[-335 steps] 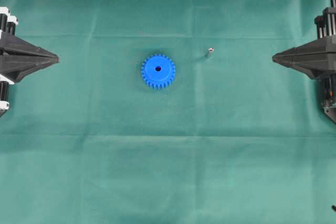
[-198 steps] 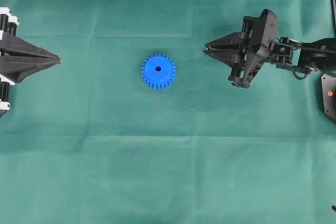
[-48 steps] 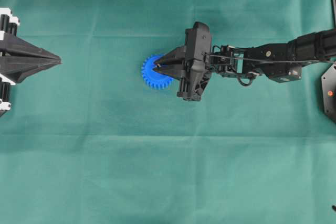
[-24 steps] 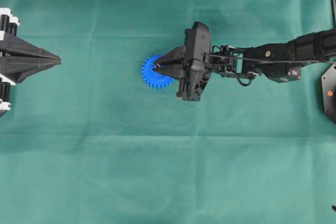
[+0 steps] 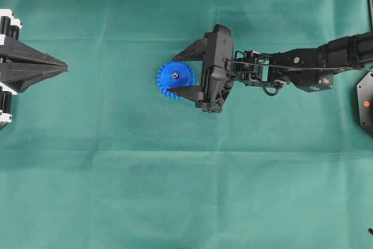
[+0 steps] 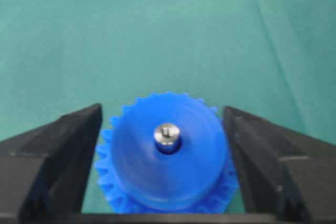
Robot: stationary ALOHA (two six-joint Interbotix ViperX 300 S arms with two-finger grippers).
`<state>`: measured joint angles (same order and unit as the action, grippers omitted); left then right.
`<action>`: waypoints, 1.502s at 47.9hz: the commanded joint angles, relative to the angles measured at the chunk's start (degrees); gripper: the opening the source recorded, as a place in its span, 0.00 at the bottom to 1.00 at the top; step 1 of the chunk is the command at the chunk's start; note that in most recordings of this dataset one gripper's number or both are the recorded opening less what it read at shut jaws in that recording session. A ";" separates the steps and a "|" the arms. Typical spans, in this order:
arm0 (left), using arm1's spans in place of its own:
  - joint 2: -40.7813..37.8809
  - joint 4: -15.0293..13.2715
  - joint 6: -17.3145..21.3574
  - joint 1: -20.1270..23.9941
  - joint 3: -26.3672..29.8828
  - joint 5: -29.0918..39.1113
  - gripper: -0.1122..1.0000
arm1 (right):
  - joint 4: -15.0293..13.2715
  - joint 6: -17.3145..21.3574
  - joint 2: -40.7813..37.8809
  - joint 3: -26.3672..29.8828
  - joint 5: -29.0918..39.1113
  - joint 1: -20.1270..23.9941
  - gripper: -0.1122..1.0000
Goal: Insert the shaft placed at a random location into the center hole of the medium gear at another random location.
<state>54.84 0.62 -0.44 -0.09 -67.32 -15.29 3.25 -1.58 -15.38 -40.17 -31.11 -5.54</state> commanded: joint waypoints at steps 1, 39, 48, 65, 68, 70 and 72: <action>-0.35 0.09 0.09 -0.09 0.97 -0.18 0.10 | 0.18 -0.26 0.88 1.14 -0.18 0.18 0.87; -0.35 0.09 -0.09 0.00 0.97 -0.18 0.10 | 0.18 -0.09 12.22 -0.26 6.15 0.18 0.87; -0.35 0.09 -0.09 -0.09 1.05 -0.18 0.10 | 0.18 -0.09 16.17 -2.99 6.94 0.18 0.87; -0.35 0.09 -0.09 -0.09 1.05 -0.18 0.10 | 0.26 0.35 28.56 -12.30 6.94 0.18 0.87; -0.35 0.09 -0.09 -0.09 0.97 -0.18 0.10 | 0.18 0.70 30.32 -13.80 6.86 0.18 0.87; -0.35 0.09 -0.09 0.00 0.97 -0.18 0.10 | 0.18 0.88 31.38 -14.77 6.94 0.18 0.87; -0.35 0.09 -0.09 0.00 0.97 -0.18 0.10 | 0.18 0.88 32.34 -15.64 6.94 0.18 0.87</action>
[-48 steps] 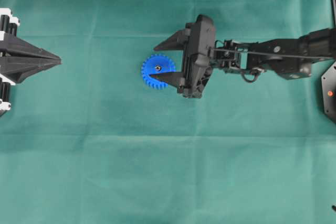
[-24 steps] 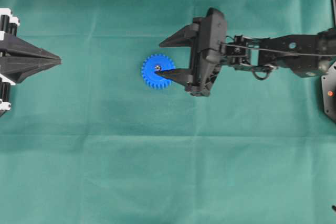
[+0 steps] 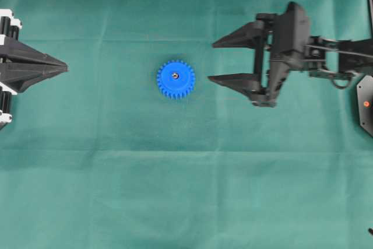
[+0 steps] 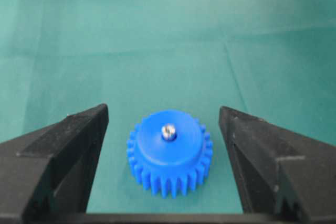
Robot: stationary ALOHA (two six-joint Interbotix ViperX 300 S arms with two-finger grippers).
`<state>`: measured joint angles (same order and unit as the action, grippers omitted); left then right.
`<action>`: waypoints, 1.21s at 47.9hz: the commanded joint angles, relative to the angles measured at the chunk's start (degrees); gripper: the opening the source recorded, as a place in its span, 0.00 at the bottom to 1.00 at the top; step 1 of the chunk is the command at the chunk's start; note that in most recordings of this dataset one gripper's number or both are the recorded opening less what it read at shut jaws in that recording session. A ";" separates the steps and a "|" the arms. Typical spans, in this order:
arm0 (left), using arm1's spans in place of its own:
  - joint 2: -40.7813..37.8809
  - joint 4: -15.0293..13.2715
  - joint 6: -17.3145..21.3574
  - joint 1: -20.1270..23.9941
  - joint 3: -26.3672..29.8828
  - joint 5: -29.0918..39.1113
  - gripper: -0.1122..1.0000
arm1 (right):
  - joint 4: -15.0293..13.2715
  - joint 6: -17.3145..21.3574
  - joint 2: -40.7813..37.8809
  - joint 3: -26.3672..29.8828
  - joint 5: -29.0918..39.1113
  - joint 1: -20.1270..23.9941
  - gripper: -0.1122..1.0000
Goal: Insert the shaft placed at a random location into the center hole of the medium gear at another random location.
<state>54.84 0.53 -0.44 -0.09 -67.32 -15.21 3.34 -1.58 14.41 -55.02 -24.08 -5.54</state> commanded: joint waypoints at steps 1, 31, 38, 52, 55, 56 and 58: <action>-0.35 0.18 -0.09 0.00 0.97 -0.26 0.10 | 0.18 0.97 3.08 -1.23 -0.09 0.18 0.87; -0.35 0.18 -0.09 0.09 0.97 -0.26 0.10 | 0.09 0.97 16.79 -9.23 4.13 0.18 0.87; -0.35 0.18 -0.09 0.18 0.97 -0.26 0.10 | 0.09 0.97 16.87 -9.23 4.39 0.18 0.87; -0.35 0.18 -0.09 0.35 0.97 -0.26 0.10 | 0.09 0.88 16.87 -9.23 4.22 0.18 0.87; -0.35 0.18 -0.09 0.35 0.97 -0.26 0.10 | 0.09 0.88 16.87 -9.23 4.22 0.18 0.87; -0.35 0.18 -0.09 0.35 0.97 -0.26 0.10 | 0.09 0.88 16.87 -9.23 4.13 0.18 0.87; -0.35 0.18 -0.09 0.35 0.97 -0.26 0.10 | 0.09 0.88 16.87 -9.23 4.13 0.18 0.87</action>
